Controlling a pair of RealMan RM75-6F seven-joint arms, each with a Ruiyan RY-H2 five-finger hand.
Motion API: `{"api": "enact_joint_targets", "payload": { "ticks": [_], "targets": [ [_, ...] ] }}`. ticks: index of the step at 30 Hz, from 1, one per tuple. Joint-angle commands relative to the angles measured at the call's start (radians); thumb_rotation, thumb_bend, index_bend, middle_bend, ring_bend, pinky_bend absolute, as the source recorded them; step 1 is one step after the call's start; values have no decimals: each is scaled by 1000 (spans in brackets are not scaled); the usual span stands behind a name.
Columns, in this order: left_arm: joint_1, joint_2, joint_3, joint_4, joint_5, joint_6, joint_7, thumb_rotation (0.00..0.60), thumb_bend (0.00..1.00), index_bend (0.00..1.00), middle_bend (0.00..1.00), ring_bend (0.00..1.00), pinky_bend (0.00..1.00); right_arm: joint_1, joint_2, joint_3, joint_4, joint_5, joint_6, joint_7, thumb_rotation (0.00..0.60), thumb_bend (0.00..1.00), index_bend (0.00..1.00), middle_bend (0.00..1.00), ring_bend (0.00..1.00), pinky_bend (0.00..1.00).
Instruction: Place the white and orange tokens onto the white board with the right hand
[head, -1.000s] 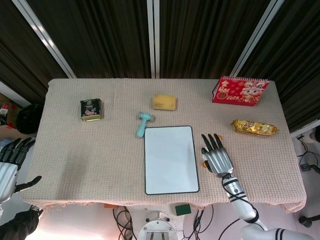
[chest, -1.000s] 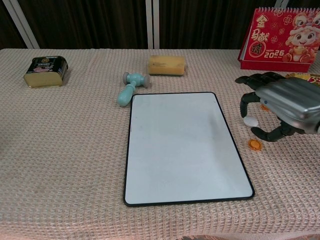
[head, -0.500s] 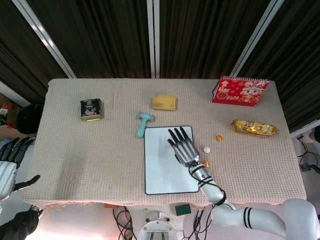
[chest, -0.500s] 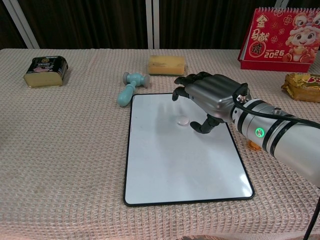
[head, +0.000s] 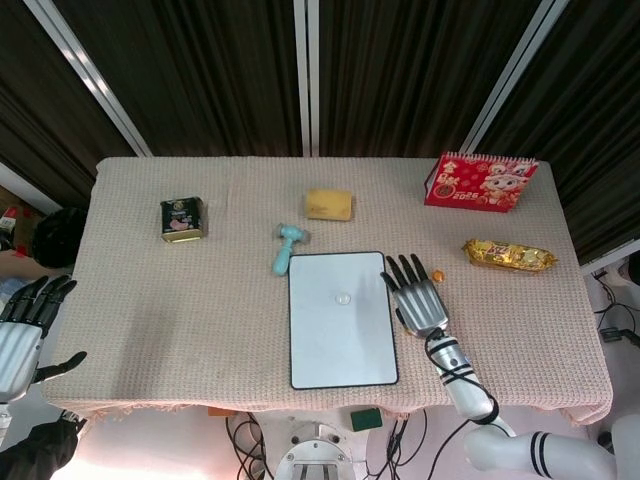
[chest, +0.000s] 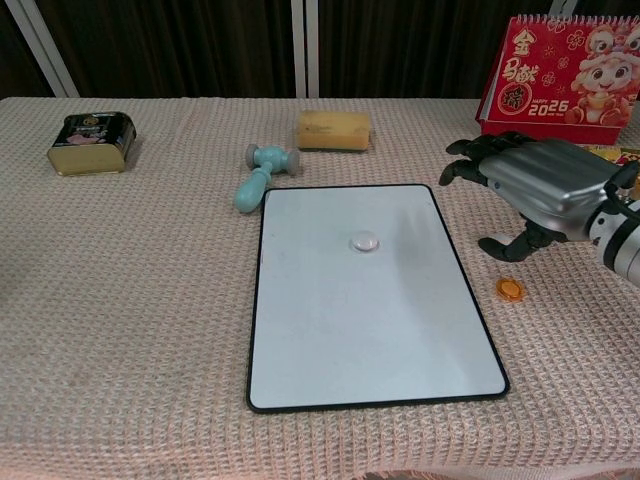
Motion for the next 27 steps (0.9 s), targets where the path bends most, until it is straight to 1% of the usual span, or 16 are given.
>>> {"api": "enact_joint_targets", "payload": {
  "ticks": [1, 3, 7, 12, 27],
  "targets": [
    [3, 0, -1, 0, 0, 6, -1, 600, 89, 94, 69, 0, 115, -19, 17, -15, 16, 23, 7, 13, 600, 339, 289, 0, 0, 0],
    [3, 0, -3, 1, -4, 7, -2, 600, 88, 94, 69, 0, 115, -26, 21, -21, 34, 29, 8, 25, 600, 339, 309, 0, 0, 0],
    [2, 0, -4, 4, -6, 5, -8, 600, 88, 94, 69, 0, 114, -36, 19, -29, 69, 35, 4, 60, 600, 340, 315, 0, 0, 0],
    [1, -3, -5, 11, -5, 7, -13, 600, 88, 94, 69, 0, 115, -34, 8, -29, 94, 32, -2, 80, 600, 342, 332, 0, 0, 0],
    [2, 1, -6, 18, -8, 11, -34, 600, 88, 94, 69, 0, 114, -7, -52, -12, 156, 52, -20, 60, 600, 367, 388, 0, 0, 0]
  ]
}}
